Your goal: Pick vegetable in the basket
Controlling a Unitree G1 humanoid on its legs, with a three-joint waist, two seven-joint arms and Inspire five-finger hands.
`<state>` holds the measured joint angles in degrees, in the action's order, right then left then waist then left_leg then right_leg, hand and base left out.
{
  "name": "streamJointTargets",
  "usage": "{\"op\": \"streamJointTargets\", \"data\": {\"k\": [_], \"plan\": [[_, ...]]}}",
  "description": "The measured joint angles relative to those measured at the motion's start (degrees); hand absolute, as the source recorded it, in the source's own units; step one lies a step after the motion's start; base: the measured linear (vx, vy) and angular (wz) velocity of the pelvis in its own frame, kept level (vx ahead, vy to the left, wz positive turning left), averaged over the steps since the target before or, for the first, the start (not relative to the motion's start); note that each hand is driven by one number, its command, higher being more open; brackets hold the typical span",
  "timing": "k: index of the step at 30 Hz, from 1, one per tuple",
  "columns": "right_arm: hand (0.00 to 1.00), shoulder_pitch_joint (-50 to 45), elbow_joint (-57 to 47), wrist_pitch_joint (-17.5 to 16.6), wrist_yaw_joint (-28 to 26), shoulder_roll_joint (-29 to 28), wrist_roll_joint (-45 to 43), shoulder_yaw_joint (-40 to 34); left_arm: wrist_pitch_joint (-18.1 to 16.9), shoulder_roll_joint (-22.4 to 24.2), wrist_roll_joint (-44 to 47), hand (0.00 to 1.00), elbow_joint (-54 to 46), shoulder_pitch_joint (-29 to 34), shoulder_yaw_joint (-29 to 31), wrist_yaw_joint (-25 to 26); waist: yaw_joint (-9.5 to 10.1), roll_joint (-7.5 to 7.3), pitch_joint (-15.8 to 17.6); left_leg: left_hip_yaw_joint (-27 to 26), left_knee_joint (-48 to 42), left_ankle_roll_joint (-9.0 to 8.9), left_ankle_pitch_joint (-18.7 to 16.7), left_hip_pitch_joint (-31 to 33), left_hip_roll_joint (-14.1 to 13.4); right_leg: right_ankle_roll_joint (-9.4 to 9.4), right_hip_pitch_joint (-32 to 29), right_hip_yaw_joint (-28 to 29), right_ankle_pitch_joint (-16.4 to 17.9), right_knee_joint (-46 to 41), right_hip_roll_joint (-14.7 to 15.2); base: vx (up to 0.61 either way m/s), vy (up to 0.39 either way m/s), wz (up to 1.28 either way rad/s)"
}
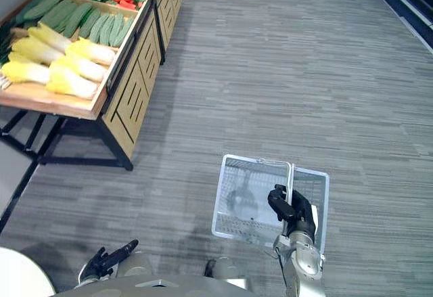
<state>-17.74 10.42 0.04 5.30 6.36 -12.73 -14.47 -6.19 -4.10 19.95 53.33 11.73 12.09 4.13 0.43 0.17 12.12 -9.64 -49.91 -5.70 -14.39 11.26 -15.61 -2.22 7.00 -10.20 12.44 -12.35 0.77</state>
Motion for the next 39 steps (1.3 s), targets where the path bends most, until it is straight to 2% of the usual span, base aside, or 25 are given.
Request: {"op": "streamJointTargets", "data": {"k": [2, 3, 4, 5, 6, 7, 8, 11, 14, 20, 24, 28, 29, 30, 31, 32, 33, 34, 35, 37, 39], "plan": [[0.0, 0.1, 0.0, 0.0, 0.0, 0.1, 0.0, 0.0, 0.0, 0.1, 0.0, 1.0, -0.6, -0.1, 0.0, -0.5, 0.88, -0.27, 0.0, 0.8, 7.6, 0.5, -0.7, 2.0, 3.1, 0.08, 2.1, 1.4, 0.0, 1.6, 0.8, 0.33, 0.097, -0.51], [0.0, 0.3, 0.1, 0.0, 0.1, 0.1, 0.1, -0.1, 0.0, 0.2, 0.0, 1.0, -1.0, -0.1, 0.0, -0.5, 0.99, -0.33, 0.1, 1.3, 16.7, 0.12, 0.7, 2.4, 5.4, 0.57, 3.3, 2.0, 0.3, 1.8, 1.6, 0.4, 0.184, -0.5], [0.0, 0.0, 0.1, 0.0, 0.1, 0.2, 0.1, -0.6, 0.0, 0.6, 0.0, 1.0, -1.0, 0.3, 0.0, -0.5, 0.82, 0.54, -0.4, 1.9, 28.7, 1.19, 10.1, 1.6, 7.2, 2.3, 4.6, 2.5, 1.2, 1.6, 1.7, 0.32, 0.187, -0.47], [0.0, 0.3, 0.8, 0.0, 0.1, -0.3, 0.1, -0.8, 0.0, 0.7, 0.0, 1.0, -0.9, 0.4, 0.2, -0.5, 1.09, 0.31, -0.4, 1.6, 29.4, 2.77, 13.2, 0.9, 7.8, 3.89, 5.3, 3.3, 2.3, 1.5, 2.2, 0.32, 0.161, -0.27], [0.0, 0.4, 1.7, 0.2, 0.2, -1.3, 0.1, -0.7, 0.0, -0.1, -0.1, 1.0, -0.8, 0.0, 0.7, -0.6, 0.8, -1.84, -0.7, 1.0, 30.3, 2.99, 13.3, -0.5, 10.0, 4.82, 6.0, 3.5, 2.8, 2.2, 4.3, 0.29, 0.132, -0.07], [0.0, 0.3, 1.6, 0.1, 0.1, -1.3, 0.1, -0.7, -0.2, -0.6, -0.1, 1.0, -1.1, -0.5, 0.8, -0.5, 0.67, -2.49, -0.8, 0.8, 30.8, 3.32, 13.1, -0.5, 10.8, 5.16, 6.0, 3.5, 2.6, 2.7, 5.1, 0.33, 0.136, 0.0], [0.0, 0.9, 1.6, 0.2, 0.2, -1.4, 0.0, -0.8, -0.1, -0.8, -0.1, 1.0, -1.1, -1.2, 0.8, -0.5, 0.86, -2.75, -0.6, 0.1, 30.4, 4.21, 12.3, -0.3, 11.4, 6.47, 6.4, 3.8, 1.6, 3.8, 5.8, 0.24, 0.125, -0.06], [0.0, 1.1, 1.7, 0.2, -0.4, -1.6, 0.2, -0.7, -0.1, -0.2, -0.2, 1.0, -1.0, -1.1, 1.6, -0.5, 1.07, -2.27, -0.6, -1.3, 30.9, 5.05, 11.8, -1.8, 12.1, 8.0, 7.5, 4.4, 0.1, 4.7, 7.0, 0.14, 0.093, -0.13], [0.0, 1.2, 2.0, 0.2, -0.9, -1.6, 0.5, -0.6, 0.1, 0.0, -0.2, 1.0, -0.3, -1.0, 1.5, -0.6, 1.12, -1.9, -0.8, -2.2, 33.9, 4.98, 12.0, -3.1, 12.1, 8.3, 6.9, 5.7, -0.9, 5.3, 7.4, 0.04, 0.032, -0.21], [0.0, 1.2, 3.3, 0.2, -0.8, -1.6, 0.6, -0.2, 0.2, -0.4, -0.2, 1.0, 0.1, -0.6, 1.1, -0.5, 1.2, -2.34, -1.6, -5.4, 42.3, 5.09, 16.0, -4.8, 13.1, 9.33, 2.8, 8.8, -1.7, 5.2, 8.5, -0.03, 0.025, -0.28], [0.0, 1.1, 3.5, 0.2, -0.7, -1.7, 0.7, 2.6, 0.1, -0.8, -0.2, 1.0, 0.2, -0.4, 0.1, -0.5, 1.46, -2.48, -2.3, -6.5, 45.4, 5.49, 17.2, -5.2, 13.8, 9.57, 0.1, 9.2, -1.9, 3.0, 9.1, -0.04, 0.05, -0.14], [0.0, 1.2, 4.7, 0.3, -0.8, -1.8, 0.8, 3.6, 0.1, -0.5, -0.2, 1.0, 0.1, -0.4, 0.0, -0.6, 2.43, -2.31, -2.5, -6.3, 46.3, 5.53, 16.0, -5.7, 14.8, 9.62, -2.1, 8.8, -1.8, -2.8, 9.5, -0.05, 0.098, 0.02], [0.0, 1.1, 5.8, 0.3, -0.9, -2.2, 1.1, 3.6, 0.1, -0.9, -0.1, 1.0, 0.2, 0.0, 0.0, -0.6, 2.36, -4.02, -3.0, -6.4, 48.9, 5.0, 15.4, -7.4, 16.9, 9.68, -4.3, 8.3, -1.9, -6.2, 11.4, 0.01, 0.126, 0.28], [0.0, 0.7, 6.2, 0.3, -0.9, -2.7, 1.1, 3.2, 0.1, -2.2, -0.2, 1.0, 0.1, -0.1, 0.0, -0.8, 1.87, -5.94, -2.4, -6.3, 35.4, 8.57, 11.6, -5.4, 18.0, 11.41, -5.9, 7.2, -0.5, -11.5, 13.8, 0.03, 0.12, 0.28], [0.0, 0.7, 6.0, 0.3, -0.9, -1.9, 1.1, 3.2, 0.1, -1.9, -0.2, 1.0, 0.2, 0.2, 0.0, -0.5, 1.84, -4.51, -2.6, -5.6, 29.2, 8.19, 5.9, -4.6, 16.6, 11.6, -7.0, 6.7, -0.5, -15.6, 12.8, 0.08, 0.139, 0.35], [0.0, 0.3, 6.0, 0.5, -0.8, -1.2, 1.1, 2.8, 0.2, -1.4, -0.2, 1.0, 0.4, 1.0, -0.1, -0.5, 1.38, -2.28, -2.6, -3.0, 26.0, 7.78, -1.1, -4.4, 15.0, 11.77, -9.8, 7.2, -1.5, -23.5, 11.4, 0.05, 0.129, 0.2], [0.0, 0.0, 6.1, 1.0, -0.8, -1.6, 1.1, 2.8, 0.2, -1.6, -0.2, 1.0, 0.4, 1.4, -0.1, -0.5, 1.22, -2.58, -2.7, -2.8, 26.1, 7.82, -1.7, -5.2, 15.4, 11.74, -10.8, 7.8, -2.2, -26.8, 11.9, 0.05, 0.137, 0.35], [0.0, -0.6, 6.2, 1.1, -0.8, -2.2, 1.0, 2.8, 0.4, -2.3, -0.2, 1.0, 0.4, 2.3, -0.5, -0.5, 0.62, -3.24, -2.9, -1.9, 26.2, 8.75, -2.3, -6.2, 16.2, 11.43, -13.0, 8.1, -5.0, -32.0, 12.5, 0.1, 0.109, 0.29], [0.0, -0.8, 6.2, 1.1, -0.7, -2.6, 1.0, 2.7, 0.7, -2.6, -0.2, 1.0, 0.4, 2.4, -0.6, -0.5, 0.47, -3.5, -2.6, -1.3, 26.4, 9.16, -2.5, -7.2, 16.5, 11.11, -14.9, 8.5, -5.0, -36.0, 12.3, 0.12, 0.092, 0.3], [0.0, -0.9, 6.1, 1.1, -0.8, -2.7, 1.0, 2.4, 1.6, -2.8, -0.2, 1.0, 0.5, 2.8, -0.5, -0.4, 0.33, -4.54, -2.5, 0.4, 27.9, 9.79, -2.4, -9.1, 16.9, 8.78, -16.7, 6.3, -1.7, -38.4, 11.9, 0.12, 0.058, 0.33], [0.0, -1.2, 4.9, 1.0, -0.8, -2.7, 1.0, 1.9, 1.6, -2.8, -0.2, 1.0, 0.4, 2.8, -0.6, -0.6, 0.08, -4.59, -2.4, 1.7, 29.5, 9.92, -2.4, -10.6, 17.1, 8.07, -17.9, 4.3, -0.3, -34.9, 11.3, 0.14, 0.018, 0.4]]}}
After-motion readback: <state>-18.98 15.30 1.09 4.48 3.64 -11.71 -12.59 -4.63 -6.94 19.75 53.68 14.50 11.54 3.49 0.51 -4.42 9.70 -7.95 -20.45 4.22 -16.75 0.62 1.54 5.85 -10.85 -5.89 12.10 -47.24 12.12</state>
